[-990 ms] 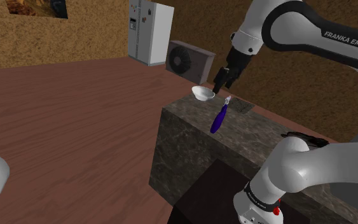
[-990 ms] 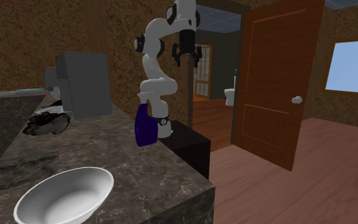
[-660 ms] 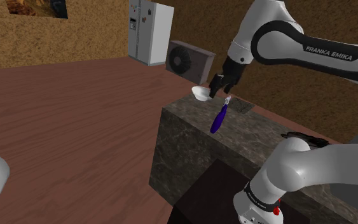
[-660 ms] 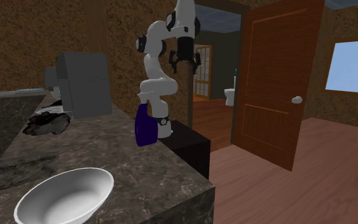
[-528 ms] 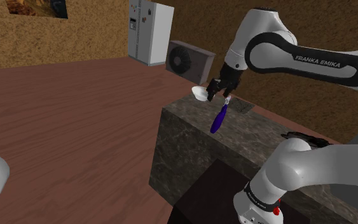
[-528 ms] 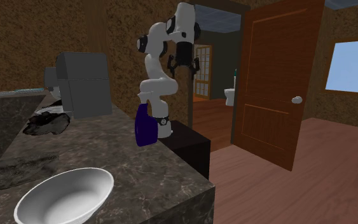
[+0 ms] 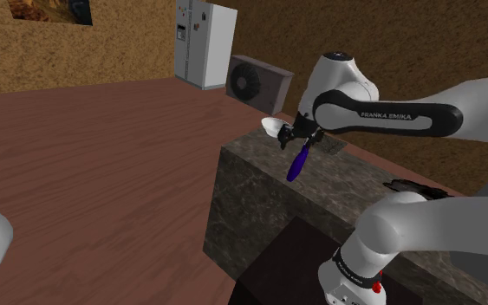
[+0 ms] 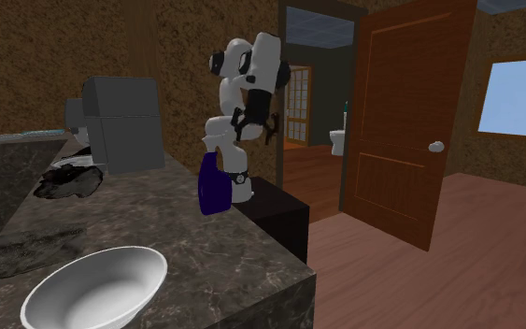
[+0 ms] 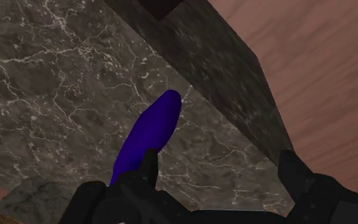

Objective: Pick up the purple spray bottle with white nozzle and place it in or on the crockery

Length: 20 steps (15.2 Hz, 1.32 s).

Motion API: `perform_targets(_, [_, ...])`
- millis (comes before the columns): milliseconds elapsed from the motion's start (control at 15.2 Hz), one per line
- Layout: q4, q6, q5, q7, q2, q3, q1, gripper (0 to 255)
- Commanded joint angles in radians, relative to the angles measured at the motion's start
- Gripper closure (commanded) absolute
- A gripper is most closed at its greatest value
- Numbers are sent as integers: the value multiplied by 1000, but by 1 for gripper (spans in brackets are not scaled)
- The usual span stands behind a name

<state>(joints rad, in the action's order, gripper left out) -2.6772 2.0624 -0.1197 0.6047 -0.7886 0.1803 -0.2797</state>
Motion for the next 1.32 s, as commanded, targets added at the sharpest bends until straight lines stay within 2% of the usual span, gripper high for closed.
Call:
perform_targets(0, [-35,66,-21,89,29,21,-54,0])
perform_targets(330, [-120,217,-81,312,100,79,-196,0])
perform_targets(858, [-168,364,-131,352,196,91,-253,0])
perform_targets(1254, [-168,364,-131,352,196,91,-253,0])
